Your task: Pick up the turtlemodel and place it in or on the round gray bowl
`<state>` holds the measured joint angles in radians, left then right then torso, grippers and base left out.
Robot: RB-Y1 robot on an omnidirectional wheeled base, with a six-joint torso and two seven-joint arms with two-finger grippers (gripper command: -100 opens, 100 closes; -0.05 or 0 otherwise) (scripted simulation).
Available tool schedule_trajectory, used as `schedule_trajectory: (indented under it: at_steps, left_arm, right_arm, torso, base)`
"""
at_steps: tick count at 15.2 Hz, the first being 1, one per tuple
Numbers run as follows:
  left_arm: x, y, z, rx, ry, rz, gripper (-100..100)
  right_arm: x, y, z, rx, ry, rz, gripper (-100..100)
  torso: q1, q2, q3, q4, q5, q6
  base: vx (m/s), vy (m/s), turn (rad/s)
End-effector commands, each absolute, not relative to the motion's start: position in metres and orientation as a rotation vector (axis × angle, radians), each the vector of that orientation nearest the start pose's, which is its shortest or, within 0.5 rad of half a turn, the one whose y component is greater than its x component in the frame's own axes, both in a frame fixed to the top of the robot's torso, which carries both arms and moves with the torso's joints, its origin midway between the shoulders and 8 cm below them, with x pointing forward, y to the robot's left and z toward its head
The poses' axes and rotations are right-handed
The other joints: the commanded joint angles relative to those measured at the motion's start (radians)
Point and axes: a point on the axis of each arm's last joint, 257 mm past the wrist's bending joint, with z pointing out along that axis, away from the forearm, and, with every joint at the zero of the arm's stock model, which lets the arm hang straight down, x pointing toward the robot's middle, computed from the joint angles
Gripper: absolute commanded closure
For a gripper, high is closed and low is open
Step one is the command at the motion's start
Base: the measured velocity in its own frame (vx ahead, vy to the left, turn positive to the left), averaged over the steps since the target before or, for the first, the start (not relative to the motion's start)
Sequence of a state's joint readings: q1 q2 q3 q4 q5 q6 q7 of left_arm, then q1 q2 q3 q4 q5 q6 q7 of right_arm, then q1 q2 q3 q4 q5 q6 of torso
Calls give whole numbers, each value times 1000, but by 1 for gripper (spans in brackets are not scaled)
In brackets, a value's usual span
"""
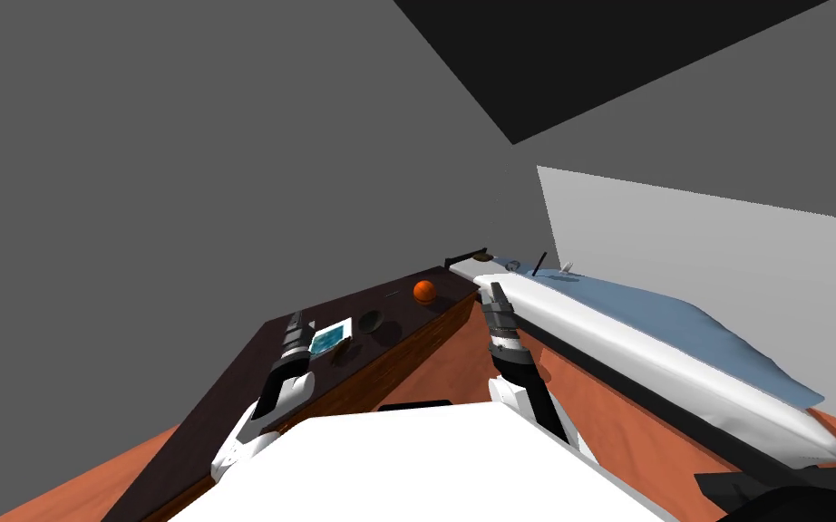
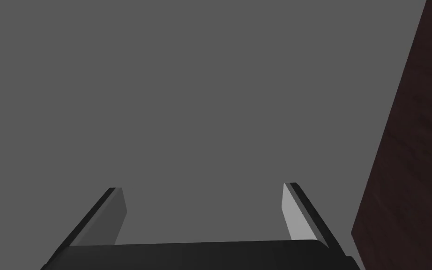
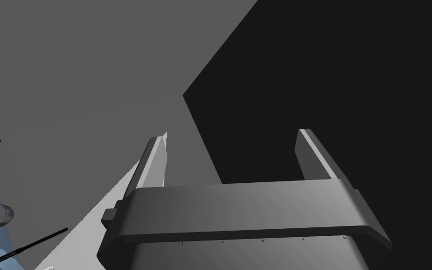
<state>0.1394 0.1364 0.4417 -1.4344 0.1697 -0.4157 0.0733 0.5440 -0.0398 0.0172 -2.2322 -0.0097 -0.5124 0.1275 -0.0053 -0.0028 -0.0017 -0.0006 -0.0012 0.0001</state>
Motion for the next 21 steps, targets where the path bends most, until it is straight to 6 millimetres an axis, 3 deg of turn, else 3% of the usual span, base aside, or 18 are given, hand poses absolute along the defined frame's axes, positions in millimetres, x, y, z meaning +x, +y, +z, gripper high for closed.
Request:
schedule_trajectory:
  at_steps: [1, 2, 4, 7, 9, 12, 21]
  left_arm:
    - [419, 528, -231, -1281, 673, -920, -100]
    - [417, 541, -238, -1312, 647, -905, -100]
    - [414, 542, -254, -1343, 659, -890, -100]
    - [406, 565, -281, -1431, 613, -851, -100]
    - [403, 565, -293, -1454, 622, -840, -100]
    - [393, 582, -318, -1537, 571, -807, -100]
    - [368, 595, -383, -1714, 512, -737, -100]
  right_arm:
    - [348, -278, -10, 645, 724, 1177, 0]
    - [348, -278, -10, 645, 724, 1177, 0]
    - [348, -278, -10, 645, 724, 1177, 0]
    - [348, -278, -10, 645, 724, 1177, 0]
    - [348, -278, -10, 645, 724, 1177, 0]
    - [348, -278, -9, 645, 724, 1177, 0]
    - [348, -278, -10, 645, 724, 1177, 0]
  torso:
    - [0, 0, 0, 0, 0, 0]
    - [-1, 0, 0, 0, 0, 0]
    - [-3, -1, 0, 0, -1, 0]
    - [-1, 0, 0, 0, 0, 0]
    - [-1, -2, -1, 0, 0, 0]
    - [-1, 0, 0, 0, 0, 0]
    - [0, 0, 0, 0, 0, 0]
  base:
    - [41, -94, -37]
    - [47, -127, -45]
    - [49, -97, -11]
    - [54, -86, -34]
    - [57, -75, -17]
    - [42, -84, -31]
    - [47, -65, -21]
